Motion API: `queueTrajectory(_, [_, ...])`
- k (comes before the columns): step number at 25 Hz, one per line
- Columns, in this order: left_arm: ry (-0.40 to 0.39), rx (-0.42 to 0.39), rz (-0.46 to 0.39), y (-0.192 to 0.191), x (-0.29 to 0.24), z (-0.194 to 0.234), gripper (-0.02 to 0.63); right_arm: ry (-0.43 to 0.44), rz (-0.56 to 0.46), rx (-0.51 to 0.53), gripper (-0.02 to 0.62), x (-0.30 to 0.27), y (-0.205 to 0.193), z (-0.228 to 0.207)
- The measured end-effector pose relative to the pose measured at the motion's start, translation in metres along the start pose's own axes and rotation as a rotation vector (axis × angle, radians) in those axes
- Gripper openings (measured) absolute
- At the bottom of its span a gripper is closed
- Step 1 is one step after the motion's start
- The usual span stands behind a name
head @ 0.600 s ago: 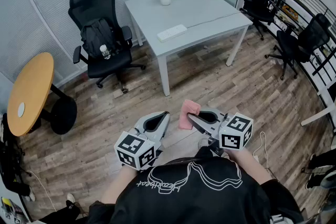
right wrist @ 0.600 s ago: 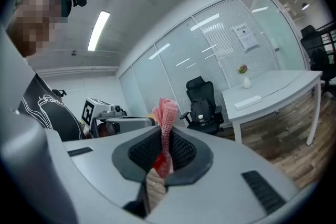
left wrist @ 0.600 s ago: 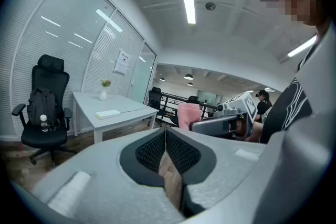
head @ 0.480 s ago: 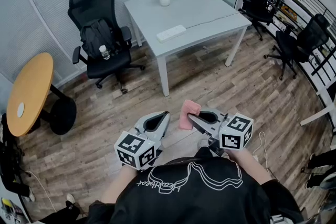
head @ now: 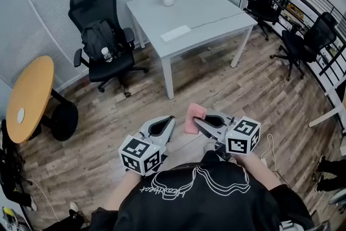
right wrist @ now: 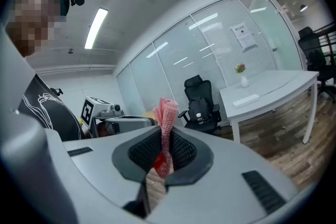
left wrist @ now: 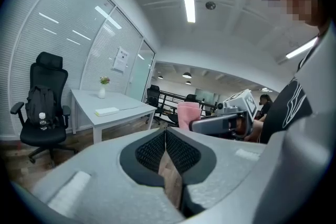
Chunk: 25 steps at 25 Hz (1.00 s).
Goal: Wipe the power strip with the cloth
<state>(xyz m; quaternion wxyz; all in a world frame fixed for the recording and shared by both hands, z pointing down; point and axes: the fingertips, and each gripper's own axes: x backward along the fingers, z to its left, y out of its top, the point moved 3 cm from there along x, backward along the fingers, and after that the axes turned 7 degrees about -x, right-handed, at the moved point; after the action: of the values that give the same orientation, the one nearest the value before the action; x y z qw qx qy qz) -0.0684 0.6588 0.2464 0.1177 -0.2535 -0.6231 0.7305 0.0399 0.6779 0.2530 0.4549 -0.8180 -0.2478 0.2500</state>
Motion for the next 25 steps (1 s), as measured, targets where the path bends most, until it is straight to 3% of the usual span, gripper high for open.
queueTrajectory(9, [-0.022, 0.080, 0.003, -0.009, -0.007, 0.016, 0.017, -0.051, 0.005, 0.000, 0.041, 0.000, 0.001, -0.015])
queueTrajectory(13, [0.021, 0.085, 0.009, -0.015, -0.022, 0.028, 0.018, -0.067, -0.006, -0.003, 0.040, 0.000, 0.005, -0.038])
queueTrajectory(17, [0.055, 0.030, 0.050, -0.011, -0.051, 0.041, 0.014, -0.081, -0.023, 0.006, 0.038, -0.002, 0.019, -0.073])
queueTrajectory(21, [0.061, 0.068, 0.076, -0.006, -0.092, 0.064, 0.012, -0.100, -0.020, 0.040, 0.035, -0.010, 0.040, -0.120])
queueTrajectory(25, [0.042, 0.091, 0.102, 0.002, -0.142, 0.092, 0.012, -0.074, -0.011, 0.010, 0.034, -0.024, 0.065, -0.178])
